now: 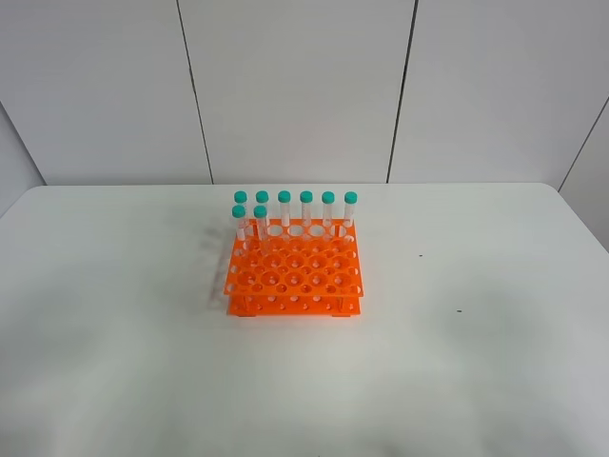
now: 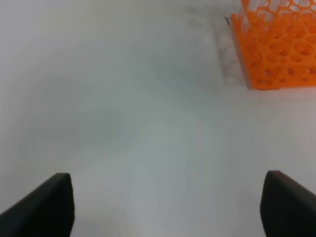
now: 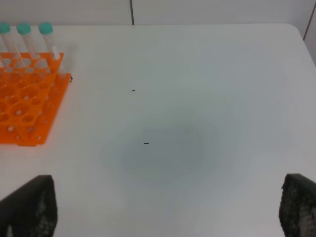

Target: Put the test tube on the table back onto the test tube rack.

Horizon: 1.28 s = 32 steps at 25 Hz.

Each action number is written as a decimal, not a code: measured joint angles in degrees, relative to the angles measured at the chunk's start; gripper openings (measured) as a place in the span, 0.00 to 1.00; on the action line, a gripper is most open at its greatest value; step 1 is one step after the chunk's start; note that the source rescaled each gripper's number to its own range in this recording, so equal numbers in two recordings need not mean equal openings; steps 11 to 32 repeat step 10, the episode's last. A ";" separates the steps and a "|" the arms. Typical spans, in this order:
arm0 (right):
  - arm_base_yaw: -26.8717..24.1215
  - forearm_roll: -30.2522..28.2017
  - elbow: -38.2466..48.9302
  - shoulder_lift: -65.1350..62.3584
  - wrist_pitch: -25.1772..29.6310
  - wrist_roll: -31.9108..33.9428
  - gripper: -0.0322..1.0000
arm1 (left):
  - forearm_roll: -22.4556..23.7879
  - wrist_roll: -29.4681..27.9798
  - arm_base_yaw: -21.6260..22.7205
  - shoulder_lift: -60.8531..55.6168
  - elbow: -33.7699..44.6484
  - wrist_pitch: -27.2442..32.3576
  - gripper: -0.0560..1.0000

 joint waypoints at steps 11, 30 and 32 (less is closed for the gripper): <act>0.00 0.00 0.00 0.00 0.00 0.00 1.00 | 0.00 0.00 0.00 0.00 0.00 0.00 0.99; 0.00 0.00 0.00 0.00 0.00 0.00 1.00 | 0.00 0.00 0.00 0.00 0.00 0.00 0.99; 0.00 0.00 0.00 0.00 0.00 0.00 1.00 | 0.00 0.00 0.00 0.00 0.00 0.00 0.99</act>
